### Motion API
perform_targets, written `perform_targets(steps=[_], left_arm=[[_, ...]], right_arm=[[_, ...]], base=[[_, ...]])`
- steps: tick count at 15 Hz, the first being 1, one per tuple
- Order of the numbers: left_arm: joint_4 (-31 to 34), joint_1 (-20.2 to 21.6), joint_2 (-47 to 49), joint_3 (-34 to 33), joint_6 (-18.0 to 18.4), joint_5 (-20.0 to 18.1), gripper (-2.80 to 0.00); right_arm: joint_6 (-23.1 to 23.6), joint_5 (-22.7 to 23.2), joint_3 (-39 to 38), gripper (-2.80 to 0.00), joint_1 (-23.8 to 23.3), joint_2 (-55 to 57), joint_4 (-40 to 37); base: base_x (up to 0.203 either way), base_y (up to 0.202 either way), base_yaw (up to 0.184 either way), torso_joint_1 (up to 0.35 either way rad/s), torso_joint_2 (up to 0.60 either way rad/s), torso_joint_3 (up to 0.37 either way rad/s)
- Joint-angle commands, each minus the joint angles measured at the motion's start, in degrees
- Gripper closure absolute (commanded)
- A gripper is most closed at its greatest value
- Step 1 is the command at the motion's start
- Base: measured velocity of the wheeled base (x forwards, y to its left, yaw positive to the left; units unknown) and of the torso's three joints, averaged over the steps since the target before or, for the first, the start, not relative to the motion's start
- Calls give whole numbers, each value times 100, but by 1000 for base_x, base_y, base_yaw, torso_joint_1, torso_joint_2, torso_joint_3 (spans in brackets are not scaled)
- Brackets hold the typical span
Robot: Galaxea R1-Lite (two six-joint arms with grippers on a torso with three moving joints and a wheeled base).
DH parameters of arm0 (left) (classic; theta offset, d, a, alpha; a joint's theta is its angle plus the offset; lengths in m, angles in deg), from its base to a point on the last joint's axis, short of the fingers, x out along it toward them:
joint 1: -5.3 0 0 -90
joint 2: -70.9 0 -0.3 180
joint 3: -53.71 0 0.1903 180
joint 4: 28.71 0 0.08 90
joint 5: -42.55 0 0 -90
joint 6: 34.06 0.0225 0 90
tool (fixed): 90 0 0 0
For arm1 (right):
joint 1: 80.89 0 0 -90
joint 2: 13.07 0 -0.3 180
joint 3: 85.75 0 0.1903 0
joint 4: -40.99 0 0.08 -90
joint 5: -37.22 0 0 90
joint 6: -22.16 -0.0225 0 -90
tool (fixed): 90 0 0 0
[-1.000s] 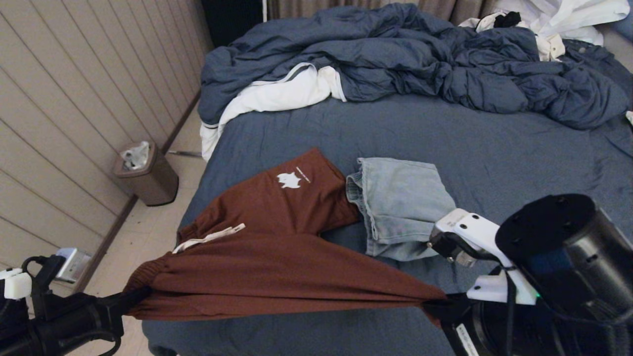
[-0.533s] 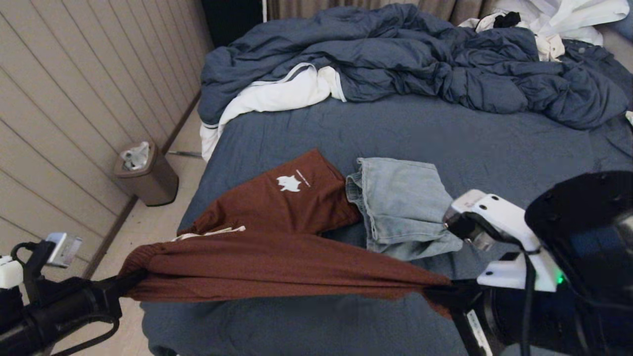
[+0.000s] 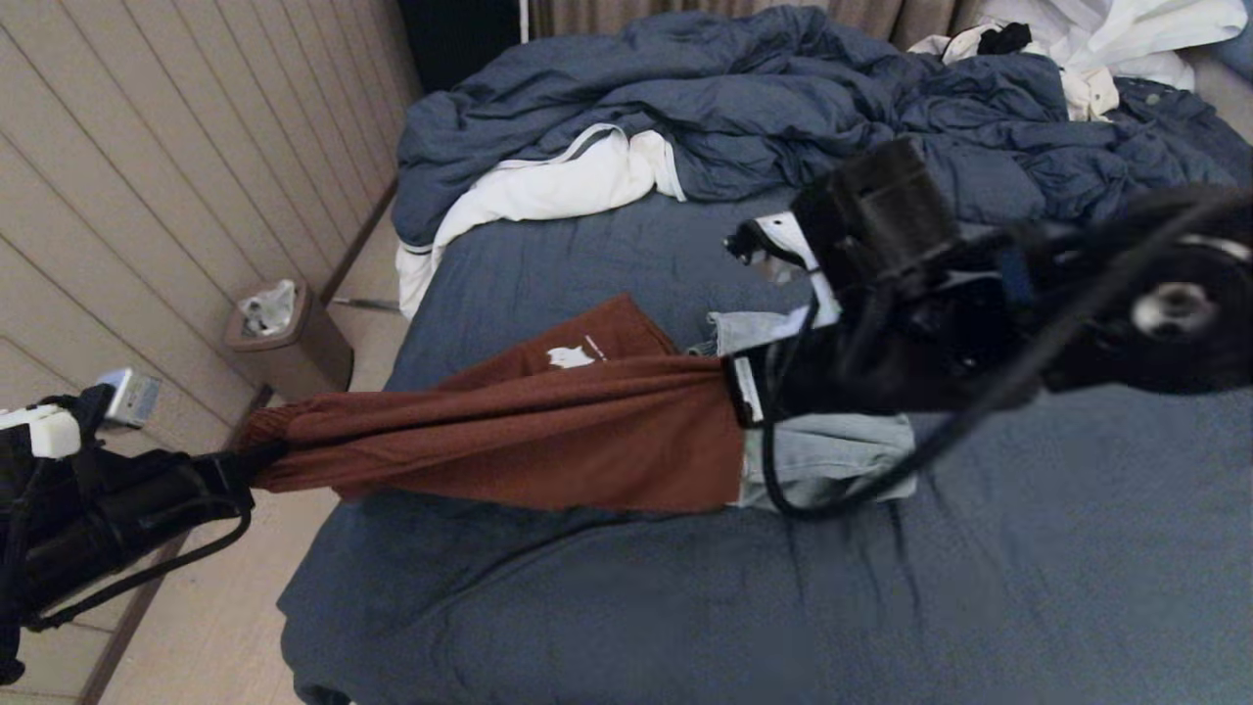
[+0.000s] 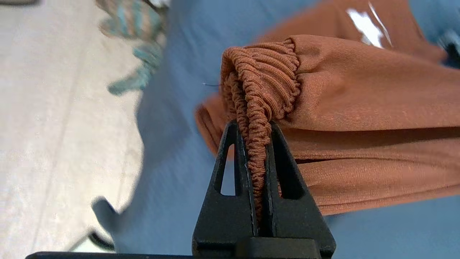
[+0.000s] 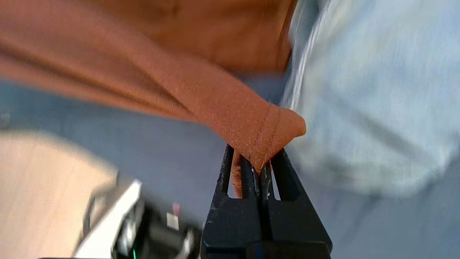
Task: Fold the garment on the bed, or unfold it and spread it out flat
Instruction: Fold the brown shorts
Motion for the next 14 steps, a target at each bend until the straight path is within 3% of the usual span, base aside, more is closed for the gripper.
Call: perform_targets(steps=[1, 4, 14], left_arm=[[-20, -18, 464, 423, -43, 25, 0], [-8, -69, 913, 854, -40, 154, 0], [-236, -758, 1651, 2248, -114, 1568, 0]], right_arm=[[5, -34, 1314, 0, -143, 1391, -11], [253, -276, 2339, 0, -199, 2457, 194], [424, -1217, 2430, 0, -595, 3447, 2797]], base=[[0, 0, 0, 0, 0, 0], [0, 0, 0, 0, 0, 0], [0, 0, 0, 0, 0, 0]])
